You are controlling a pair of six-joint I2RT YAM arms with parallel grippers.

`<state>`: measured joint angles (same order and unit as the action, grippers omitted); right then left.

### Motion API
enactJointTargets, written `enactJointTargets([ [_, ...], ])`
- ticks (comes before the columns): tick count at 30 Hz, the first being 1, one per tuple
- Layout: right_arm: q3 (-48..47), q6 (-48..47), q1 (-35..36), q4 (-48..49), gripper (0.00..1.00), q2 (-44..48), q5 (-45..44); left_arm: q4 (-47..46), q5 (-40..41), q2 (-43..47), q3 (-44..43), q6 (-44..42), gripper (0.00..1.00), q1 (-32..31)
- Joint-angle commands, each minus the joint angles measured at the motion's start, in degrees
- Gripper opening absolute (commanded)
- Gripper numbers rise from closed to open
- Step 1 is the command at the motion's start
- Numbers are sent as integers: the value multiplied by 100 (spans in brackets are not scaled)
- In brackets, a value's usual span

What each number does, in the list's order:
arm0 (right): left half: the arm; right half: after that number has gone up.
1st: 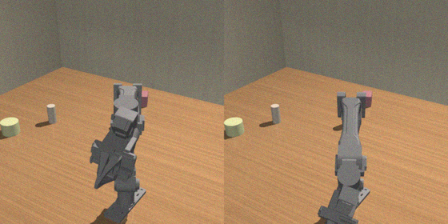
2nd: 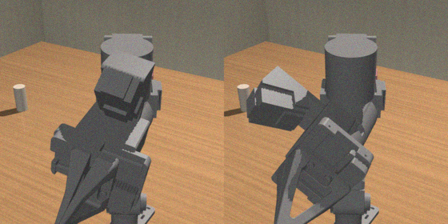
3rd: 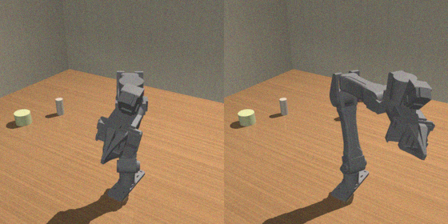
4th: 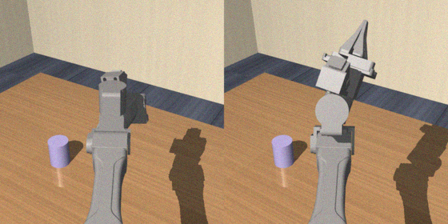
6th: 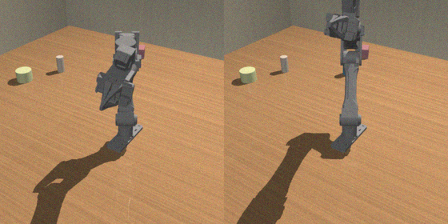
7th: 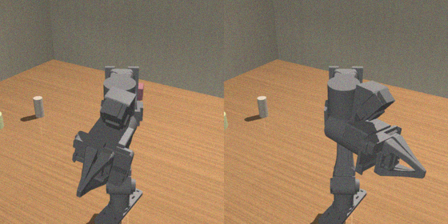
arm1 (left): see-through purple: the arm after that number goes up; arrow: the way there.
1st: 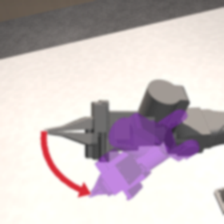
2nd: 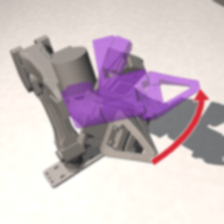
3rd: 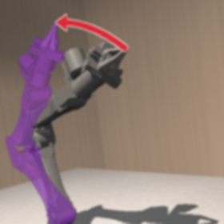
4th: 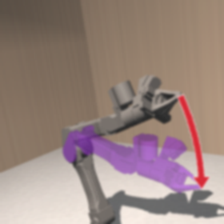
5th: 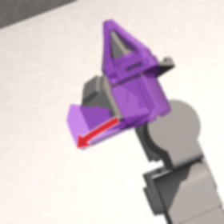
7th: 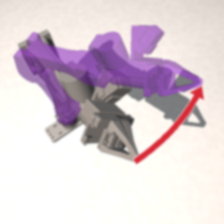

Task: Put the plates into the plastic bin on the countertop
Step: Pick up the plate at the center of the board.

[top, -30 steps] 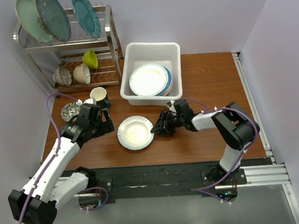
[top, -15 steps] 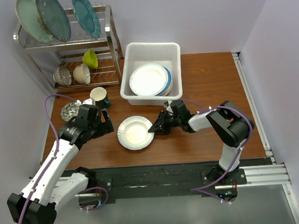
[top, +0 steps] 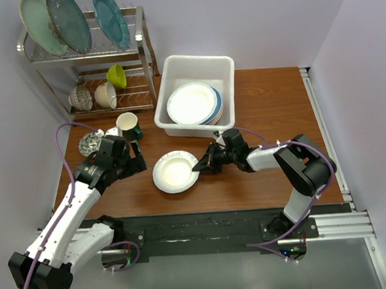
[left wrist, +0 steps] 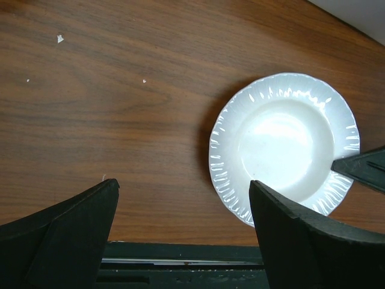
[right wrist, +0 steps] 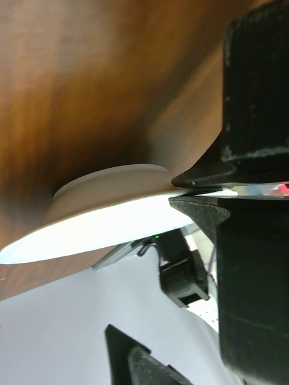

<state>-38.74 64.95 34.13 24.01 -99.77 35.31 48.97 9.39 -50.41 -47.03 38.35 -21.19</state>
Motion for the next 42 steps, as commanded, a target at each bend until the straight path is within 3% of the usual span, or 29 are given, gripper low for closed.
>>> enactJointTargets([
  [1, 217, -614, 41, -651, 0, 799, -305, -2, 28, 75, -53, 32, 95, -26],
  [12, 245, -808, 41, -1662, 0, 2144, -428, -45, -7, 119, 53, 68, 95, -26],
  [21, 147, -958, 32, -2049, 0, 2392, -595, -89, -42, 137, 123, 94, 95, -26],
  [35, 894, -554, -99, -698, 0, 1513, -429, -54, -16, 225, 176, 94, 95, -26],
  [42, 842, -606, -512, -345, 0, 715, -209, -54, -7, 234, 194, 94, 95, -26],
])
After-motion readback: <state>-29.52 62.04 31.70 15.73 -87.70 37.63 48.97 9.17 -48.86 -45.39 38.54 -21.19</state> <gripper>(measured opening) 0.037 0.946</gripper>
